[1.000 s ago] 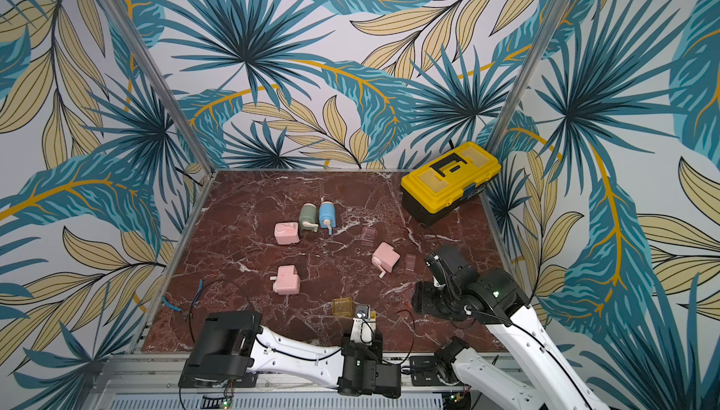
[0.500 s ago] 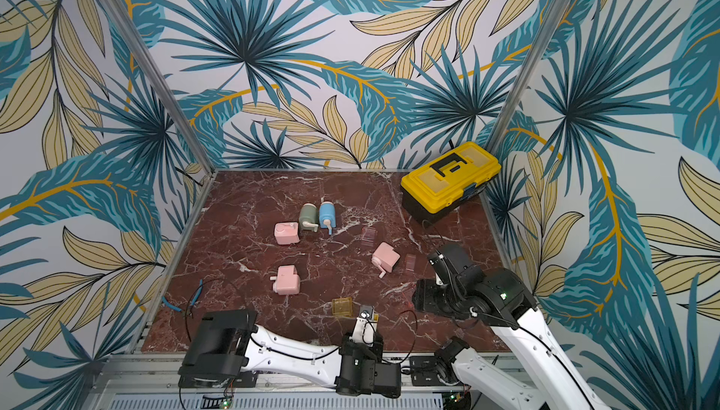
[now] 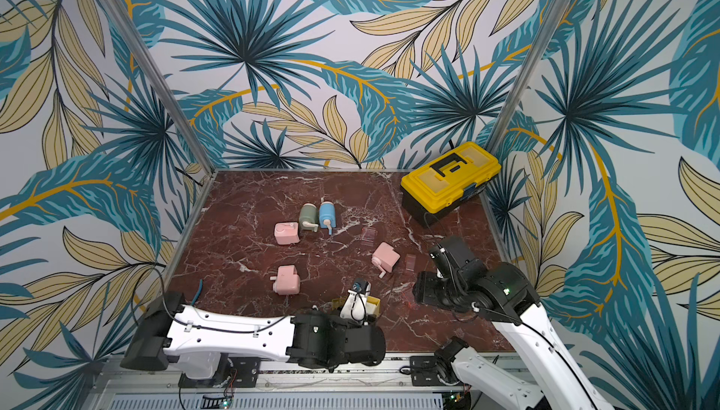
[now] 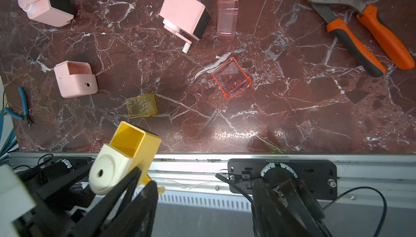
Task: Put the tray back into the pencil sharpener
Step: Pick up the pencil sharpener from the center of the board, then place the pencil sharpener at the center of the board.
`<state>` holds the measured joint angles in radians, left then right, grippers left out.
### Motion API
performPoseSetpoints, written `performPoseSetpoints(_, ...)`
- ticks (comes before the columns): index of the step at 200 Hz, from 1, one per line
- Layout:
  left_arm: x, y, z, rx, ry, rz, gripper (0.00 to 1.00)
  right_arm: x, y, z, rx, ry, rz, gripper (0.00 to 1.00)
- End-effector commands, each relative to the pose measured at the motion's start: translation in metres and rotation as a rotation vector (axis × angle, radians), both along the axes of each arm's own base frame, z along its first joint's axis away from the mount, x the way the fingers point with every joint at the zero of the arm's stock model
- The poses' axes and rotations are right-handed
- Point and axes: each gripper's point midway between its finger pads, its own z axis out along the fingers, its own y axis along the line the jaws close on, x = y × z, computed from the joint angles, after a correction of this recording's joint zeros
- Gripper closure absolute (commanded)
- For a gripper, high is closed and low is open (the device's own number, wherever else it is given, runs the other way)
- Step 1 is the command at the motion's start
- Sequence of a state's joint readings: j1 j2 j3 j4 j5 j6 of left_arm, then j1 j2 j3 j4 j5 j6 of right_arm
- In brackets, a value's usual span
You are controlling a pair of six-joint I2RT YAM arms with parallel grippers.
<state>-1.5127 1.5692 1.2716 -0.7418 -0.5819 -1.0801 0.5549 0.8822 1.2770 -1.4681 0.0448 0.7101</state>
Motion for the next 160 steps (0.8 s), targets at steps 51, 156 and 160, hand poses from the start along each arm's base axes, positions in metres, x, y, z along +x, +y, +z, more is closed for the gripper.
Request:
performPoseSetpoints(51,0.049,0.071,0.053,0.010,0.023,-0.201,0.86,0.034,0.009,0.003,-0.006,-0.042,-0.071,0.31)
performPoseSetpoints(156,0.030,0.162,0.026,0.354,0.230,-0.575,0.85,0.070,0.028,-0.016,-0.026,-0.026,-0.095,0.33)
performPoseSetpoints(160,0.029,0.163,0.024,0.367,0.229,-0.592,0.84,0.070,0.029,-0.017,-0.026,-0.026,-0.095,0.33)
